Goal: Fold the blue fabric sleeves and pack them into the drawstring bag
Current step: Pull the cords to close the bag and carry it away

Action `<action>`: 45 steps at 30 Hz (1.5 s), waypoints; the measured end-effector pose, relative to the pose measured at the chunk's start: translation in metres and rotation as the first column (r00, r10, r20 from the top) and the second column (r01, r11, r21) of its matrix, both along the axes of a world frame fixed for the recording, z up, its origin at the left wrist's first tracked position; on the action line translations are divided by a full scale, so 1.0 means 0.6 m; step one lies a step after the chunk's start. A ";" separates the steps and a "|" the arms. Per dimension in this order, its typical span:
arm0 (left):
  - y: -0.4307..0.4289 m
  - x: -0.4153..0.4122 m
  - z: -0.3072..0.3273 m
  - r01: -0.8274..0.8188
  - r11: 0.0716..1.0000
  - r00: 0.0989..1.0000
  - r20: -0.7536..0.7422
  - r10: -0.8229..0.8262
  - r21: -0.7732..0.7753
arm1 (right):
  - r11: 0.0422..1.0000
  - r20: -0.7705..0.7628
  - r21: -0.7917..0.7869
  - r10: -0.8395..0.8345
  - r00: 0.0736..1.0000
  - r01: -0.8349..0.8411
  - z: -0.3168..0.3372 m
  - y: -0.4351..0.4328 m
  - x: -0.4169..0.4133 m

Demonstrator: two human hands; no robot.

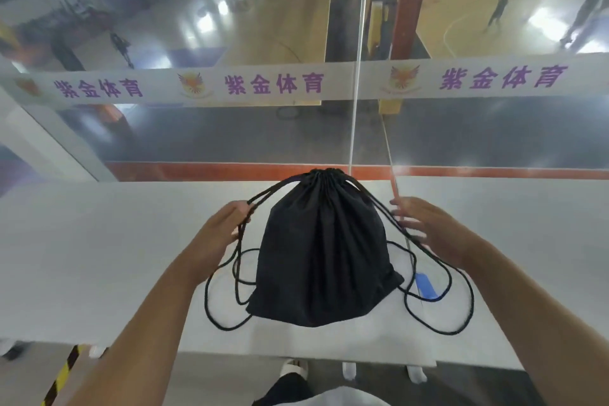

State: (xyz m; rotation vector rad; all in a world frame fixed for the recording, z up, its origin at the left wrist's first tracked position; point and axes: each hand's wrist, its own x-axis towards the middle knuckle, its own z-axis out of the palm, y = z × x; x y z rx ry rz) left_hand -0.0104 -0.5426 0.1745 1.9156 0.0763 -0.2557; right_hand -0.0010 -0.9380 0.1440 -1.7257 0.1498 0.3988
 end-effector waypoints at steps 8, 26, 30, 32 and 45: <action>-0.052 0.042 -0.079 0.093 0.991 0.978 -0.175 -0.109 -0.101 | 0.983 -0.099 0.134 0.142 0.985 -0.129 -0.074 0.058 0.062; -0.047 0.041 -0.059 -0.074 0.996 0.996 0.042 0.072 0.041 | 0.911 0.217 -0.086 -0.378 0.900 0.404 -0.061 0.118 -0.022; -0.024 0.028 -0.034 0.029 0.999 0.994 0.101 -0.030 0.014 | 0.814 0.269 -0.010 -0.557 0.786 0.580 -0.016 0.150 -0.091; -0.009 0.021 -0.019 0.085 0.996 0.987 0.133 -0.085 0.006 | 0.763 0.278 0.036 -0.628 0.727 0.645 0.014 0.178 -0.130; -0.043 -0.133 0.159 0.603 0.779 0.785 0.304 -0.540 -0.171 | 0.245 0.487 0.238 -0.868 0.103 0.940 0.189 0.304 -0.526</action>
